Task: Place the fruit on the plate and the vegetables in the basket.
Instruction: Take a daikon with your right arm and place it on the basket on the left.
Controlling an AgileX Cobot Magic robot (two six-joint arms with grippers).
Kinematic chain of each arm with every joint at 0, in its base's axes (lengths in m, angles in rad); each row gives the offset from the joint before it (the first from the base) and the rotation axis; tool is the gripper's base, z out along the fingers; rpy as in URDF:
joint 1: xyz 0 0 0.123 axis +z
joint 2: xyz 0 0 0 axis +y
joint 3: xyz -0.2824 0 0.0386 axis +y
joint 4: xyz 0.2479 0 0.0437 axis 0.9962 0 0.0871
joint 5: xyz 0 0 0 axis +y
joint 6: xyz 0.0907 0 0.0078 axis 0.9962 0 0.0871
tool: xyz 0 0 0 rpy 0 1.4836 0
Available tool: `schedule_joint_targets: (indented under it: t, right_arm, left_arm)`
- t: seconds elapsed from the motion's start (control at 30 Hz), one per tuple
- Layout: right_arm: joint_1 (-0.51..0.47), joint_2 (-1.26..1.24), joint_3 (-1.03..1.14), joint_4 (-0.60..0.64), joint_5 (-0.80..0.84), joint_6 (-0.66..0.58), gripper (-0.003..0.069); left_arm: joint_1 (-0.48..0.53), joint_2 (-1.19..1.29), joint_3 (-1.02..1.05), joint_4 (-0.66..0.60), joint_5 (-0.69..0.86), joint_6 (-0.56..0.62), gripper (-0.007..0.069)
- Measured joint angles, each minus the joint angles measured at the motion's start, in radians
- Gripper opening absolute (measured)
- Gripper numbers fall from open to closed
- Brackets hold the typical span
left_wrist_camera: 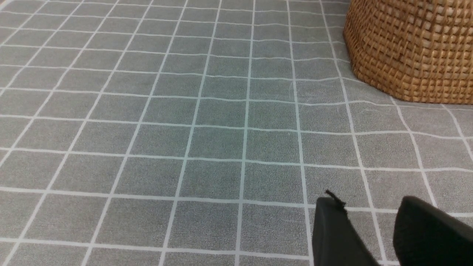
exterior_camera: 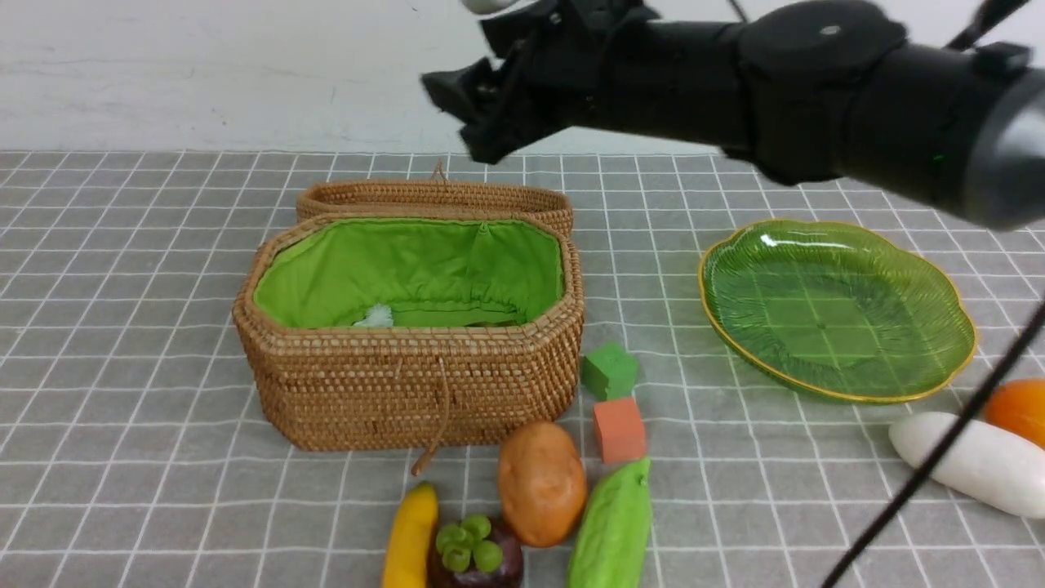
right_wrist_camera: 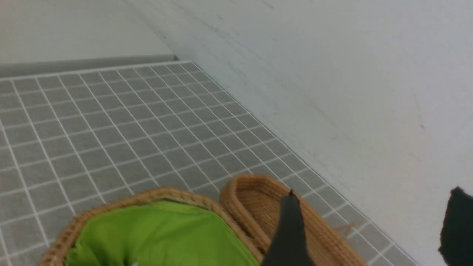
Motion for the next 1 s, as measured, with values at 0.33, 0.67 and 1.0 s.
schedule_joint_targets:
  t: [0.33, 0.67, 1.0]
  right_arm:
    - [-0.258, -0.213, 0.233, -0.150, 0.145, 0.286, 0.0395]
    - [-0.584, -0.248, 0.381, -0.747, 0.490, 0.867, 0.0417]
    - [-0.487, -0.248, 0.651, -1.300, 0.421, 1.066, 0.0625]
  left_arm:
    - [0.000, 0.000, 0.000, 0.000, 0.000, 0.000, 0.0239]
    - [0.000, 0.000, 0.000, 0.000, 0.000, 0.000, 0.0239]
    - [0.000, 0.000, 0.000, 0.000, 0.000, 0.000, 0.0239]
